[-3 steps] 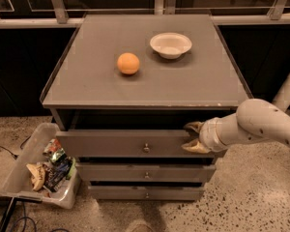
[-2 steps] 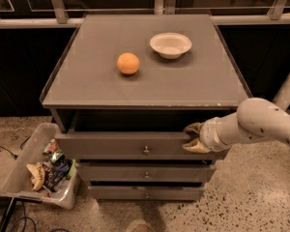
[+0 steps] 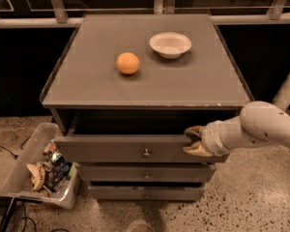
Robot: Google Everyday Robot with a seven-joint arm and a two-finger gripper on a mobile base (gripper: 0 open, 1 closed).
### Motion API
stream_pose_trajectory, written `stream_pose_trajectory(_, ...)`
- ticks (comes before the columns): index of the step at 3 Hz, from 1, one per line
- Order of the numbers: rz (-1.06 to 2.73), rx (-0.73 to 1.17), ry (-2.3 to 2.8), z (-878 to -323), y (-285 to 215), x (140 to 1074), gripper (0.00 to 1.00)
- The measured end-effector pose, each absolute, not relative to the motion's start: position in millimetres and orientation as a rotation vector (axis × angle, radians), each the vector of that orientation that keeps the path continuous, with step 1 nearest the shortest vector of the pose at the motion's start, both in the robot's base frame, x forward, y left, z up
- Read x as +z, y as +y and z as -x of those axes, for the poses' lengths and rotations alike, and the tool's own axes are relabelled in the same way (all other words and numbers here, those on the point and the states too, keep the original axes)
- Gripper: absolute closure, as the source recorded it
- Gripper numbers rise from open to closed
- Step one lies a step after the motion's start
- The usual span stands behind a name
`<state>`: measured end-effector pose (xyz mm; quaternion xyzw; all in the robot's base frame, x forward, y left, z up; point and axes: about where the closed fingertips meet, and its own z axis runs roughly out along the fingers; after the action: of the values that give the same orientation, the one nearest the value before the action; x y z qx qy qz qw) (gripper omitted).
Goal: Open top drawer
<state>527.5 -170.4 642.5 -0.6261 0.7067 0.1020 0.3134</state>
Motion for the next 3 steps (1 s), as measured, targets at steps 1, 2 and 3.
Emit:
stream_pose_trajectory(1, 1.65, 0.268, 1.861, -527, -170, 645, 1.0)
stream_pose_trajectory(2, 1.637, 0.274, 1.867, -515, -171, 642, 1.0)
stream_pose_trajectory(3, 1.637, 0.274, 1.867, -515, -171, 642, 0.81)
